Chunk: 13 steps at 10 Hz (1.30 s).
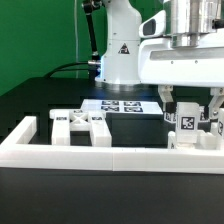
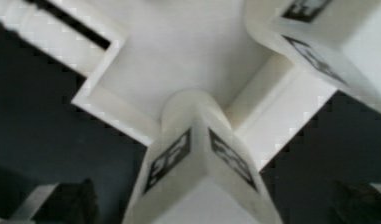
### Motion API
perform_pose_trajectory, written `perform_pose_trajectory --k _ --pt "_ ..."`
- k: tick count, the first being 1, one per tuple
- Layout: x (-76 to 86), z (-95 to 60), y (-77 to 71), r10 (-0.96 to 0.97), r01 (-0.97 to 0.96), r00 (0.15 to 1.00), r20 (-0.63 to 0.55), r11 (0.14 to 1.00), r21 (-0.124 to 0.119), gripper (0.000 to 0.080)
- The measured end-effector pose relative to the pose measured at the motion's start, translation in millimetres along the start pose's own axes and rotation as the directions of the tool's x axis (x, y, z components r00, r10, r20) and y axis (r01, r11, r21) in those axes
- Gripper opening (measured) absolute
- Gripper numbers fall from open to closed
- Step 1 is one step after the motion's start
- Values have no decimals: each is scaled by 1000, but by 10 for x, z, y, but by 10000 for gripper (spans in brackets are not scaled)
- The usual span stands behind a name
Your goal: Assemble chair
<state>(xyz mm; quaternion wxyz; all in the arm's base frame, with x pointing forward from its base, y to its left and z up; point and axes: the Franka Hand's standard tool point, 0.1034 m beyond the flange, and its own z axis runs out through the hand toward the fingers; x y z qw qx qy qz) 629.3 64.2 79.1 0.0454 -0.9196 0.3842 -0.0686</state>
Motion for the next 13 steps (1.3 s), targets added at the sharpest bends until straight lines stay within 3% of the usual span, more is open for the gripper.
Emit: perform_pose_trajectory --k 3,8,10,11,13 --pt "28 -25 3 -257 257 966 -8 966 -11 649" --pt "50 -3 43 -502 501 865 -3 865 -22 649" --pt "48 3 47 -495 495 869 -3 868 -23 381" --pt "48 5 48 -495 495 869 -2 868 -23 289" --pt "48 5 48 -475 475 880 -3 880 -23 289"
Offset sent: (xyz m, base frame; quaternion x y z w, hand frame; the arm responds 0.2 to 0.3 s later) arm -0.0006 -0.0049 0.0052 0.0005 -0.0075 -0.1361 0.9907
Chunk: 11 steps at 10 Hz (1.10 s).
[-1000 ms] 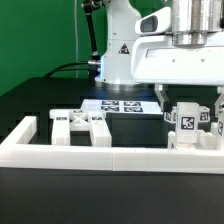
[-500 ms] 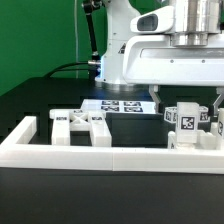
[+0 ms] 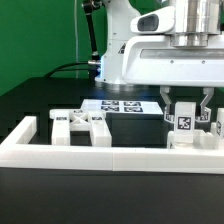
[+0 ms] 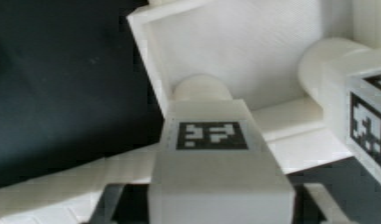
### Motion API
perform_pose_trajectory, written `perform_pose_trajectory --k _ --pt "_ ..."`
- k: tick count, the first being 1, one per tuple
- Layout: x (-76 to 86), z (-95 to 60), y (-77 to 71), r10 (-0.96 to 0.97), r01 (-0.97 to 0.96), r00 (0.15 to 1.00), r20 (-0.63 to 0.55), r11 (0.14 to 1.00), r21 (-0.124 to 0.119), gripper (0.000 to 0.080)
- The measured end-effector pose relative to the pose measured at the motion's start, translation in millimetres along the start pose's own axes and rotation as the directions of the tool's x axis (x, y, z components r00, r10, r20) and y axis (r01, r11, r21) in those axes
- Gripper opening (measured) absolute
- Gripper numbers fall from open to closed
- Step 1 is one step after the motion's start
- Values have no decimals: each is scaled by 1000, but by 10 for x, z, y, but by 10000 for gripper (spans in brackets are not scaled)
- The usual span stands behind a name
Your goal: Assemble chair
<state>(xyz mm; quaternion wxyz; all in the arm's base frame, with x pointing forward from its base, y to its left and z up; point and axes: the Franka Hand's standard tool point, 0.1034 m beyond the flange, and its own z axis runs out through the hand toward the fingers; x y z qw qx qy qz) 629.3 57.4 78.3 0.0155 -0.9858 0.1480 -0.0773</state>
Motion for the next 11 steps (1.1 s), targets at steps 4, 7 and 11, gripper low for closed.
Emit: perform_pose_trajectory --k 4,7,11 --pt "9 4 5 256 -256 967 5 967 2 289" --pt "11 6 18 515 -515 857 8 857 2 291" --pt "8 9 30 795 -795 606 28 606 10 291"
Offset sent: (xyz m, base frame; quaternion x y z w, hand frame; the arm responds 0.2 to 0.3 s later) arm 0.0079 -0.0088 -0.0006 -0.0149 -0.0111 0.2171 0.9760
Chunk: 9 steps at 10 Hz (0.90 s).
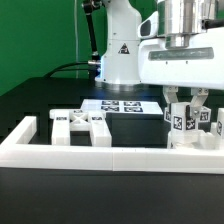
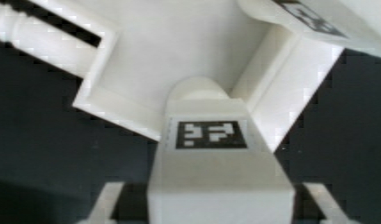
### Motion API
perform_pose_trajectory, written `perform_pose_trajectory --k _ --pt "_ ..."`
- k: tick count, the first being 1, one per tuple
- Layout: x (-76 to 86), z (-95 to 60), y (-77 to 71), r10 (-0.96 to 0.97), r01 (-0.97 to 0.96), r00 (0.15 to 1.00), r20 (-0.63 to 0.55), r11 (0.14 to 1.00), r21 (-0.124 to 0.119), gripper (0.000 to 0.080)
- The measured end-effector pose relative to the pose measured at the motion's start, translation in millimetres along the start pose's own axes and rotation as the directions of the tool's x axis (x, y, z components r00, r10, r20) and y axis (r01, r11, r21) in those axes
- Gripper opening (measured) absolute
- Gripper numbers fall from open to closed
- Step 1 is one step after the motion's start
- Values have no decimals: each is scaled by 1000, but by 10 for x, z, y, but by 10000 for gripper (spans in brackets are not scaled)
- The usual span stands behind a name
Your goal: Assemble chair
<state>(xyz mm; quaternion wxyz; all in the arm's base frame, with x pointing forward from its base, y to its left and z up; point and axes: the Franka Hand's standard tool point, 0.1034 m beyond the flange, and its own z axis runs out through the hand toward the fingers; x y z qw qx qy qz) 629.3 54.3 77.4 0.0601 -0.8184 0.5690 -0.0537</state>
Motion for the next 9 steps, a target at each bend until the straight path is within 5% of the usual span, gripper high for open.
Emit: perform_pose_trajectory --k 4,7,9 --pt "-13 2 -5 243 -243 970 4 970 2 291" --pt "-19 3 -6 192 -192 981 4 981 2 300" --pt "-82 -13 -41 39 -39 999 3 999 7 609"
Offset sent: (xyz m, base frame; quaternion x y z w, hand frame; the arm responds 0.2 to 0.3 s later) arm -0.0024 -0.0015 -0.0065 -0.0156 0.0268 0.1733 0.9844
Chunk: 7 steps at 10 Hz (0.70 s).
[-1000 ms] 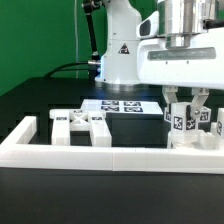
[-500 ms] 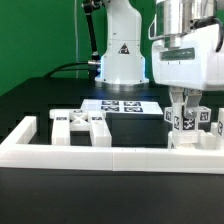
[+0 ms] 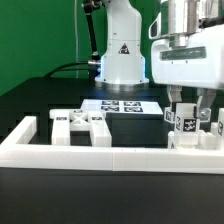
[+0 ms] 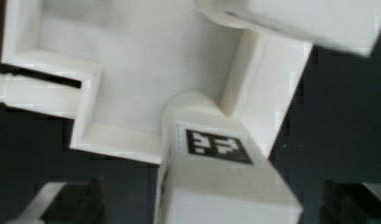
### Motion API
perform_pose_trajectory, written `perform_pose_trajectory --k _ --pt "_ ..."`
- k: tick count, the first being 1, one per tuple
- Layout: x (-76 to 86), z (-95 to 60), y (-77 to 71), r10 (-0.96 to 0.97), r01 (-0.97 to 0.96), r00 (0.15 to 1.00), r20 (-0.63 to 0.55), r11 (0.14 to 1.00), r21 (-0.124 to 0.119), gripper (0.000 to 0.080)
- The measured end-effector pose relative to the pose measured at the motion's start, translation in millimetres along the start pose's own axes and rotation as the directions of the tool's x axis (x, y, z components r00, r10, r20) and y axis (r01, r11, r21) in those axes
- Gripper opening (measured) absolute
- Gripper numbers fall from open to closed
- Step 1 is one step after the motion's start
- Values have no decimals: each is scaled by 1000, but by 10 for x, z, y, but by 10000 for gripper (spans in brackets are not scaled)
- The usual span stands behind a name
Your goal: Assemble chair
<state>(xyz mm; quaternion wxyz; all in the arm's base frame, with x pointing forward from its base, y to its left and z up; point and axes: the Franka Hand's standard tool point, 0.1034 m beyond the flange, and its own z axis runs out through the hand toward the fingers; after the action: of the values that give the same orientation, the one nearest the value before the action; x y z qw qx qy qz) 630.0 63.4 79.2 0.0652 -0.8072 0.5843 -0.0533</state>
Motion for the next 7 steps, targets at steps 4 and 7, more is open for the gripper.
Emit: perform_pose_trajectory --k 4,7 --pt "-26 -3 -18 -466 466 885 -13 885 2 648" --pt "-5 -5 -16 -657 657 754 -16 754 -6 648"
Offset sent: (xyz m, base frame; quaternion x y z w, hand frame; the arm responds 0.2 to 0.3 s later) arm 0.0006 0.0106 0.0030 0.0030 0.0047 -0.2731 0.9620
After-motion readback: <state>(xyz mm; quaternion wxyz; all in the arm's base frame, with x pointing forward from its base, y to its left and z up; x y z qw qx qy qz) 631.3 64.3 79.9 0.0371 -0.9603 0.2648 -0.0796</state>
